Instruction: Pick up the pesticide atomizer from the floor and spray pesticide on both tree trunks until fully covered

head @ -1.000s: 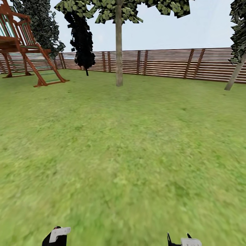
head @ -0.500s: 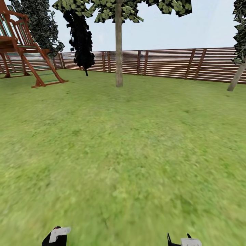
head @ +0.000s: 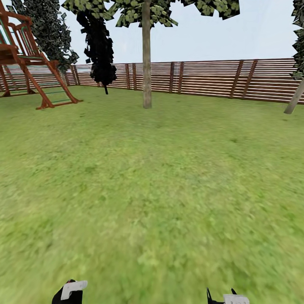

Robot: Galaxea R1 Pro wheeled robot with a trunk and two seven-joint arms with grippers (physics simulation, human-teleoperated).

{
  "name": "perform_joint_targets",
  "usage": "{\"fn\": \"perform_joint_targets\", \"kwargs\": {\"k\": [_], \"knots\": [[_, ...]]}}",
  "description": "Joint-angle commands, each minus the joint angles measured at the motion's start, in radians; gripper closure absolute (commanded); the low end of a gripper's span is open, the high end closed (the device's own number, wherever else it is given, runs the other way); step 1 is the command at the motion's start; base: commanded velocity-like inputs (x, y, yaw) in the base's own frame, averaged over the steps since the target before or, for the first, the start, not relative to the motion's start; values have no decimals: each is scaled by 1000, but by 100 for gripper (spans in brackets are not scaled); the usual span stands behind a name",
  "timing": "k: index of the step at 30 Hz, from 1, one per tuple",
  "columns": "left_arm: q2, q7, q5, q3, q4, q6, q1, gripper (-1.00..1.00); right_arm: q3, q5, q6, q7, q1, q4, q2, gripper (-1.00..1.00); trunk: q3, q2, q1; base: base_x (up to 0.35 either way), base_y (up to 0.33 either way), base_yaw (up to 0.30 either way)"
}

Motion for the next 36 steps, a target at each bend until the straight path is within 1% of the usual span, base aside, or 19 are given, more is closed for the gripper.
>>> {"fn": "perform_joint_targets", "kwargs": {"k": [1,36], "knots": [[0,0,0,0,0,0,0,100,0,0,0,0,0,0,0,-100,0,0,0,339,0,0],[-1,0,0,-1,0,0,0,100,0,0,0,0,0,0,0,-100,0,0,0,340,0,0]]}}
